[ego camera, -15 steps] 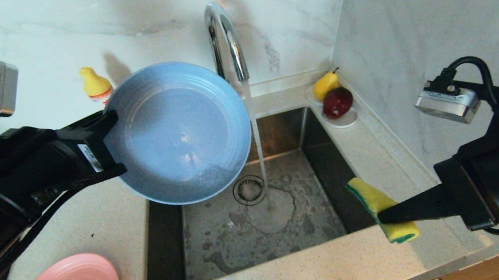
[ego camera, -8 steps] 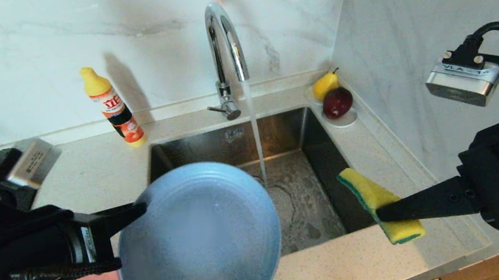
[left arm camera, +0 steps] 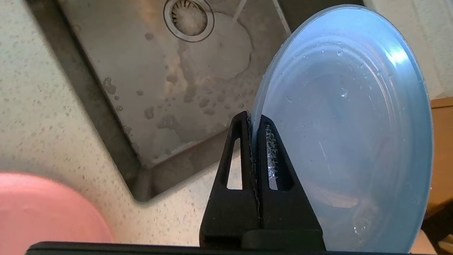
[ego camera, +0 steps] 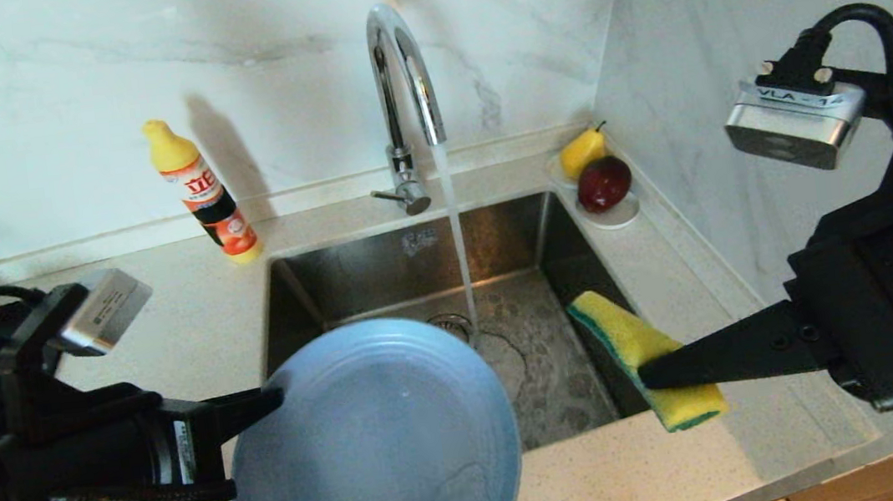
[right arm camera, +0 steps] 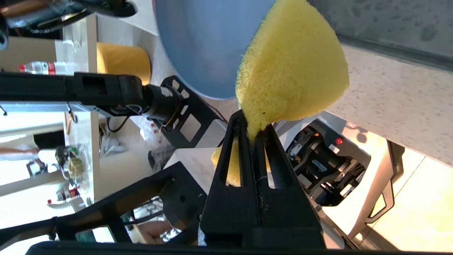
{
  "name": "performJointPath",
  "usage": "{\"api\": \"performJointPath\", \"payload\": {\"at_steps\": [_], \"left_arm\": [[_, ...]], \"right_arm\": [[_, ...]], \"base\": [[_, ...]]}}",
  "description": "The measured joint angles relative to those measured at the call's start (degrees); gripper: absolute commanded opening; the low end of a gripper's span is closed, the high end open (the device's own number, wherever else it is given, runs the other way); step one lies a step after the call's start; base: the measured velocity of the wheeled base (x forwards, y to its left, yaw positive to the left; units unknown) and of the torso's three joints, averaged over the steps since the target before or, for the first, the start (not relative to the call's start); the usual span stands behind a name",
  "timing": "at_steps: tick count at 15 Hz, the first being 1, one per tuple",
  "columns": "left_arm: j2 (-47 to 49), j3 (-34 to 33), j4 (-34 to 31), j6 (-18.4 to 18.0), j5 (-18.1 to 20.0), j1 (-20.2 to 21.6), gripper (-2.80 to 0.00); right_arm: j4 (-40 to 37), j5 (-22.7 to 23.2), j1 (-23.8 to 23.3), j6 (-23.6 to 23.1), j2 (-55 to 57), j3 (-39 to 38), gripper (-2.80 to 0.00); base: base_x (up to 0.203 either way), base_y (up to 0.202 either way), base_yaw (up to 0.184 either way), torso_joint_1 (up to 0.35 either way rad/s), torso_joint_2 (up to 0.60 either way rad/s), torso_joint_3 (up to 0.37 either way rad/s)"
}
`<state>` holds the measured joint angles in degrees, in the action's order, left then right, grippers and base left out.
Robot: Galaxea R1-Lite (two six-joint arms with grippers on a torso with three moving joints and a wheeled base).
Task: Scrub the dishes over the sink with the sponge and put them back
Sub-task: Wipe the plate
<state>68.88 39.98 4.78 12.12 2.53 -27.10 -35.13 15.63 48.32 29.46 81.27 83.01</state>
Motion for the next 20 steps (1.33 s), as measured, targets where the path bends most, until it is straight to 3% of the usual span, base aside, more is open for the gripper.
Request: {"api": "performJointPath", "payload": {"at_steps": [5,11,15,20], "left_arm": [[4.1,0.3,8.2,-3.1,-2.5,-0.4,-2.80],[7.5,-0.3,13.9,-7.9,-3.5,-3.8,-2.80],[9.6,-0.8,17.5,-9.6,-8.8,-7.4,-2.80],[11.4,-0.9,21.0,-11.4,-10.6,-8.1,-2.80]], "right_arm": [[-0.2,0.2,1.5,0.0,6.9,5.3,-2.80],[-0.7,0.9,2.2,1.1,15.8,11.8,-2.80],[-0.6,0.9,3.4,1.8,20.1,13.8,-2.80],[-1.2,0.9,3.6,1.9,22.3,14.7,-2.80]], "base": [[0.000,0.000,0.000,0.000,0.00,0.000],[0.000,0.000,0.000,0.000,0.00,0.000],[0.000,0.000,0.000,0.000,0.00,0.000],[0.000,0.000,0.000,0.000,0.00,0.000]]}}
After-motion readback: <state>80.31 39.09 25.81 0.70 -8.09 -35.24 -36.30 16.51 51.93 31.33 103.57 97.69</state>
